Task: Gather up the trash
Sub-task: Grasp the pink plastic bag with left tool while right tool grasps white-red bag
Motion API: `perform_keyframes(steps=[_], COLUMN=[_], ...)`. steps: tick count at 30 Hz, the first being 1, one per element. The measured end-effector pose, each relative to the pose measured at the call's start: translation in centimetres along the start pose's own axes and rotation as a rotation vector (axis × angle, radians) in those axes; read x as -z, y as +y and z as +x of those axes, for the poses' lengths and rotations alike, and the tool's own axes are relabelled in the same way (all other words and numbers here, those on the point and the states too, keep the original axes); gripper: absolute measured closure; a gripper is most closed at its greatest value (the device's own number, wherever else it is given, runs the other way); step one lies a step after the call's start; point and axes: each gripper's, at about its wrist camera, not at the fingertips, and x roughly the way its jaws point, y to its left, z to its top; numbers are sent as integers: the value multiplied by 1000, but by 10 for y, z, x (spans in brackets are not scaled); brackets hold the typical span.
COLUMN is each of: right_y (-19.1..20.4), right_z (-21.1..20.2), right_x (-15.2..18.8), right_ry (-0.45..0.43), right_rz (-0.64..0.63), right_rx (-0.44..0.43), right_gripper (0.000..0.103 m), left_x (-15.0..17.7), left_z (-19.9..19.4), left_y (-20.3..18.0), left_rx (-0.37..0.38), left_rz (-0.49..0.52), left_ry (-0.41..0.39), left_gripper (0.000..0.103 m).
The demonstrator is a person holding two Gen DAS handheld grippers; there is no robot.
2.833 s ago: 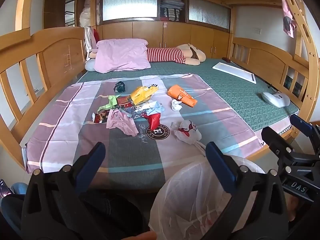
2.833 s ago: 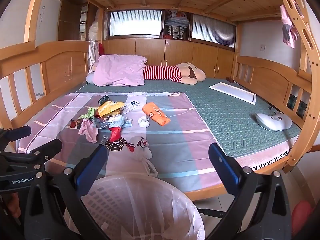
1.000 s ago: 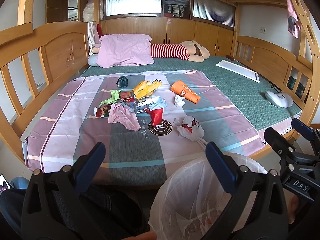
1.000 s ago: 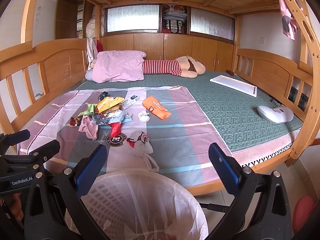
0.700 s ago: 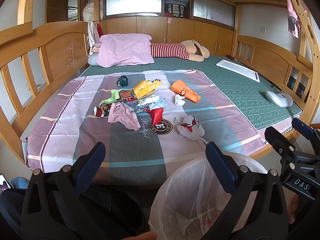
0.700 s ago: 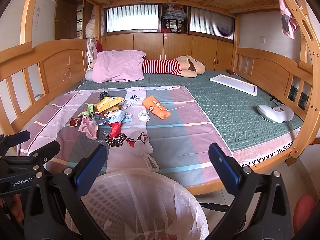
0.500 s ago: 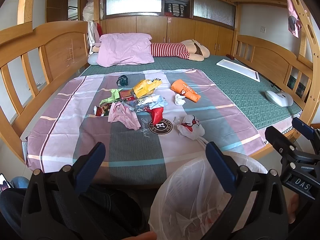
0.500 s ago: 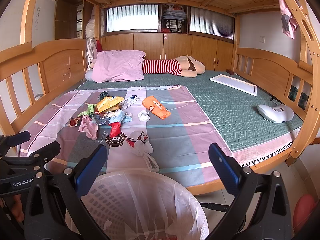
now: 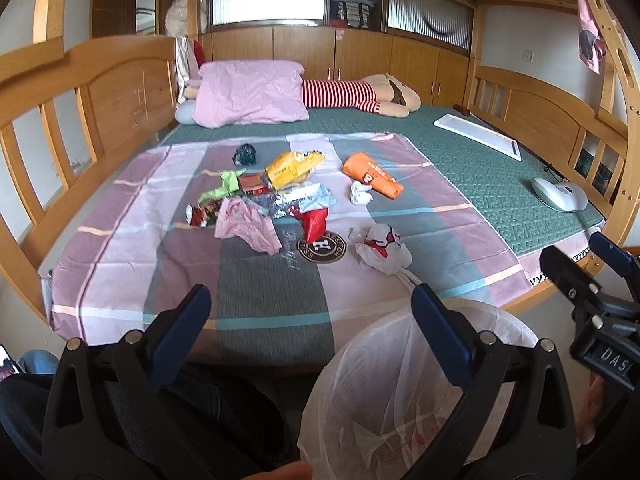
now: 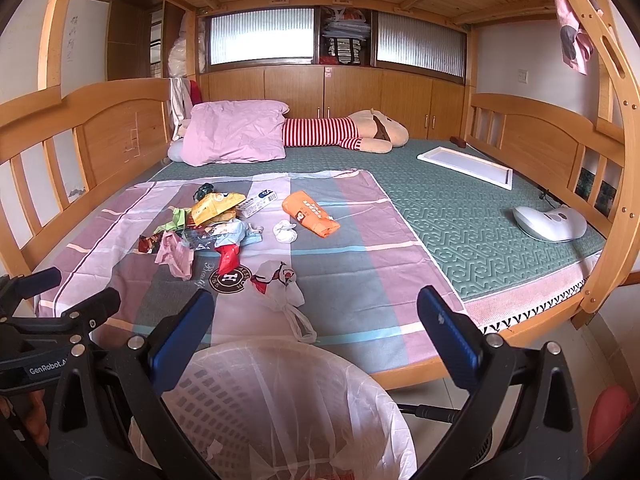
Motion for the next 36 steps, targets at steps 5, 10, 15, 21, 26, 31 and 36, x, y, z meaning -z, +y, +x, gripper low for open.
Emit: perform_keyframes(steps=[5,10,15,21,26,31,36], right_y=[-7,-15,-12,2,32,63,77], right_z=[39,63,90,138,209,273,310], right_x=[3,7,-2,-26,-33,-29,-10], right_ry=[169,225,297,363,468,585,688], right_rz=[13,59,41,60,-8,-33,-60], right_rx=[-27,-62,-88,-132,-116,-153,-86], right_gripper=[3,3,12,12,12,12,28], left_x=[12,20,-1,-41,-35,-33,-23], left_z=[57,108,173,241,287,277,262], left_y=[44,78,117,155,152,145,155], left_rx=[162,248,284,232,152,190,206], left_rz=[-175,-316,-472,-568,-507,-450,-491], left_ry=[200,335,370,284,390,388,379], left_gripper=[4,36,49,15,20,60,79])
